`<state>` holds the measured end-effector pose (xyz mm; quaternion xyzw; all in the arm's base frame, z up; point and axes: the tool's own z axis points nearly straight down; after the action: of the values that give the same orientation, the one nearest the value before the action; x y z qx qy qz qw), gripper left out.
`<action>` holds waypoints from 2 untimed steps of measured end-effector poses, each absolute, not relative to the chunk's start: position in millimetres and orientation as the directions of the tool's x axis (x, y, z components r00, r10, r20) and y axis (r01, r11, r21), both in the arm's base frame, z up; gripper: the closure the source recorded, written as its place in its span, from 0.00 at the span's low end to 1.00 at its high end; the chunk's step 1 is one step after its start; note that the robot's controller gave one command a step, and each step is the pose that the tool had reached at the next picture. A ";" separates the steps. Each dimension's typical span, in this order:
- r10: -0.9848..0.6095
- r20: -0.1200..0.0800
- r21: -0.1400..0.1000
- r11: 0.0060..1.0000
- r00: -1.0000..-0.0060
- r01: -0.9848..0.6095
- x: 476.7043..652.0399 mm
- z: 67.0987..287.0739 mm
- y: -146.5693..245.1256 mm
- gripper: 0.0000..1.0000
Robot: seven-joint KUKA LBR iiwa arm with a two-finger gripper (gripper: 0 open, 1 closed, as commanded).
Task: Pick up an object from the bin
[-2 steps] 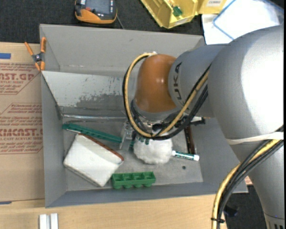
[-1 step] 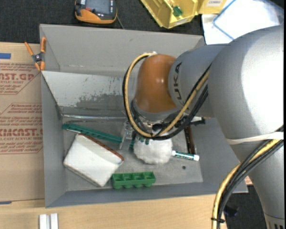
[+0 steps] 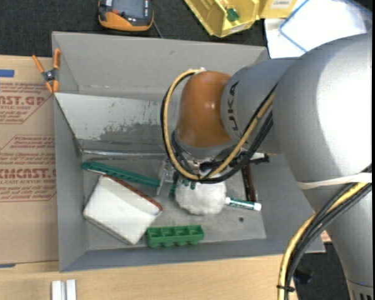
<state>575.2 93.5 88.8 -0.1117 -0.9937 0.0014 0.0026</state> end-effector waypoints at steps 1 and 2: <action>0.222 0.005 -0.004 0.975 -0.975 0.222 575.2 88.8 93.5 1.00; 0.222 0.005 -0.004 0.975 -0.975 0.222 575.2 88.8 93.5 1.00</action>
Offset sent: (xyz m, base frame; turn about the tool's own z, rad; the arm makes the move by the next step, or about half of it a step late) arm 0.0000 0.0000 0.0000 0.0000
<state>575.2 93.5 88.8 -0.1118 -0.9937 0.0015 0.0025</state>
